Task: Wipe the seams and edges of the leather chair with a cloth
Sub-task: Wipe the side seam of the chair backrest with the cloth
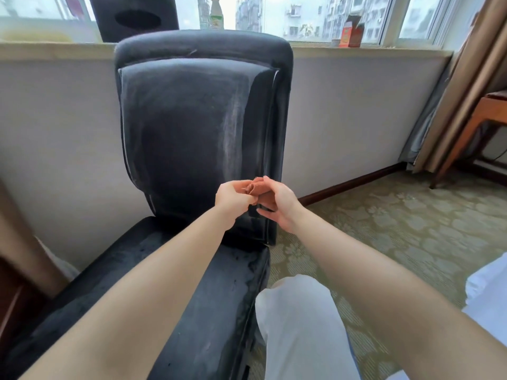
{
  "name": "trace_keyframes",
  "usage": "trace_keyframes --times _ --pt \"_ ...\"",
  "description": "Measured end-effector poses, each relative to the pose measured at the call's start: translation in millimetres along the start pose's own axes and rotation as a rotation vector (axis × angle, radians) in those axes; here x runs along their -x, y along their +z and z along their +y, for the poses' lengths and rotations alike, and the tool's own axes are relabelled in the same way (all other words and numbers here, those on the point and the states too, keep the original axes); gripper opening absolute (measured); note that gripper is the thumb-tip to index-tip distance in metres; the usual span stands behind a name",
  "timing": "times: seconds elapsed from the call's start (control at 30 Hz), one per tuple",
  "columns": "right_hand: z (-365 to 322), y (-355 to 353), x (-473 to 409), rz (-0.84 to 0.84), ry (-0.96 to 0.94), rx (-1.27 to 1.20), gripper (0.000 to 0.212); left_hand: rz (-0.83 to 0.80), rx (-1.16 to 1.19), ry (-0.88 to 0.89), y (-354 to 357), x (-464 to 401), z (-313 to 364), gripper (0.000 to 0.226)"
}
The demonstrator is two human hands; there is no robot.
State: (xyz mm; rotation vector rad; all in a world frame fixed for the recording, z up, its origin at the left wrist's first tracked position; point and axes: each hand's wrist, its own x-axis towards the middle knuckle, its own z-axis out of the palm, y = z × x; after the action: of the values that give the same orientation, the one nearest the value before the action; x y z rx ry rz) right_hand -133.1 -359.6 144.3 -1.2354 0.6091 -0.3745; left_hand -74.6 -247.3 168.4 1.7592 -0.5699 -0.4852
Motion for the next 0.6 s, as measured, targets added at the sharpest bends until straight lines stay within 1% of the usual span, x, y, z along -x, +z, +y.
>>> trace_keyframes --times 0.03,0.1,0.23,0.3,0.33,0.4,0.53,0.6 --pt "-1 -1 0 -0.026 -0.011 -0.001 0.030 -0.034 0.010 0.017 -1 3 2 0.040" --pt "-2 -1 0 -0.020 -0.025 -0.022 0.023 -0.098 0.022 0.050 -1 9 5 0.048" --pt "0 -1 1 0.052 -0.032 -0.108 0.010 -0.126 -0.004 -0.008 0 8 3 0.072" --pt "4 -4 0 0.138 -0.057 -0.089 0.016 -0.164 -0.048 -0.050 0 5 -3 0.079" --pt "8 -7 -2 0.191 -0.072 -0.056 0.017 -0.181 -0.085 -0.060 0 4 -7 0.079" --pt "18 -12 -4 0.265 -0.086 -0.005 0.018 -0.201 -0.162 -0.049 4 1 -15 0.071" --pt "46 -19 -17 0.295 -0.038 0.005 0.025 -0.154 -0.235 -0.008 16 -11 -41 0.045" --pt "57 -22 -28 0.303 -0.024 -0.004 0.026 -0.147 -0.251 -0.010 22 -22 -57 0.043"
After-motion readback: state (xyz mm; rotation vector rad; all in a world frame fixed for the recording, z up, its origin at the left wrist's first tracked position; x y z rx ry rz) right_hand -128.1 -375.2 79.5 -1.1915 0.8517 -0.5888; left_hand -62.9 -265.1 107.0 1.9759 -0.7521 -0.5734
